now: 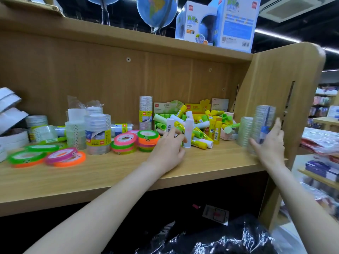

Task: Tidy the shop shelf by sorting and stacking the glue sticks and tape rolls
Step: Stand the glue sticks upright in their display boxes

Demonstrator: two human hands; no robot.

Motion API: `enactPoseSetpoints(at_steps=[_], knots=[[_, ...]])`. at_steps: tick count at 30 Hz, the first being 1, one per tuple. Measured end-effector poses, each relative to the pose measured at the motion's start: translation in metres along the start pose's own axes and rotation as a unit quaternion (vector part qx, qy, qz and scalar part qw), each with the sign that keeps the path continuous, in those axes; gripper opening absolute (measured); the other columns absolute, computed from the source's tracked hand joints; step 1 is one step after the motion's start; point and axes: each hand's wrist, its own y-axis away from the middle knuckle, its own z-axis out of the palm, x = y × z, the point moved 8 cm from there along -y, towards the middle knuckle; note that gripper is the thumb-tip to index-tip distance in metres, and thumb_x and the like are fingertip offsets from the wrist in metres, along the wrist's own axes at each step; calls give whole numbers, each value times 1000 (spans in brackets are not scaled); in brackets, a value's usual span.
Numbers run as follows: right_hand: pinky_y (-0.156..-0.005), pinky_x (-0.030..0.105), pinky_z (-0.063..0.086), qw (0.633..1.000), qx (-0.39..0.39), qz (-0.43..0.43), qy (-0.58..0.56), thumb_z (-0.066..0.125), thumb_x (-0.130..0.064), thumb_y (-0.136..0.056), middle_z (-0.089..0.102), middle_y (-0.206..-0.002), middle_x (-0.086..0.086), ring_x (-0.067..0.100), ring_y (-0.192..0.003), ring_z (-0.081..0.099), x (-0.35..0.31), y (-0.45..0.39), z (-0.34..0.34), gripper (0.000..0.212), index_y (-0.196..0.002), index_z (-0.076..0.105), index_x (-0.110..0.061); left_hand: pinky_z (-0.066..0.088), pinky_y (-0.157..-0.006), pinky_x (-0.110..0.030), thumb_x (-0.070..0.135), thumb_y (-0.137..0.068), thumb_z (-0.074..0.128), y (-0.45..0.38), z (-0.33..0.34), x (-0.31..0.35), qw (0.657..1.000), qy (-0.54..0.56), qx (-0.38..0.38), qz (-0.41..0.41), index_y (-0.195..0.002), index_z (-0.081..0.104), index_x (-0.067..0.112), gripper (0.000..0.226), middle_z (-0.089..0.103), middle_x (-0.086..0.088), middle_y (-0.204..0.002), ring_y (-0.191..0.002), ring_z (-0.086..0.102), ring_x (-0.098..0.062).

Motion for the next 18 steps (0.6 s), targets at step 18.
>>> enactPoseSetpoints(at_steps=[18], knots=[[-99,40,40,990,-82,-105,-48,71,-10,-79,41,-131,17,31,-118,46,-32,-18,9,66,-137,41,-17,35,-98,-22,32,-83,67,-10,8,-12,950,304,-46,-64,-139,29,21,69,44,9,-127,-117,45,-9]])
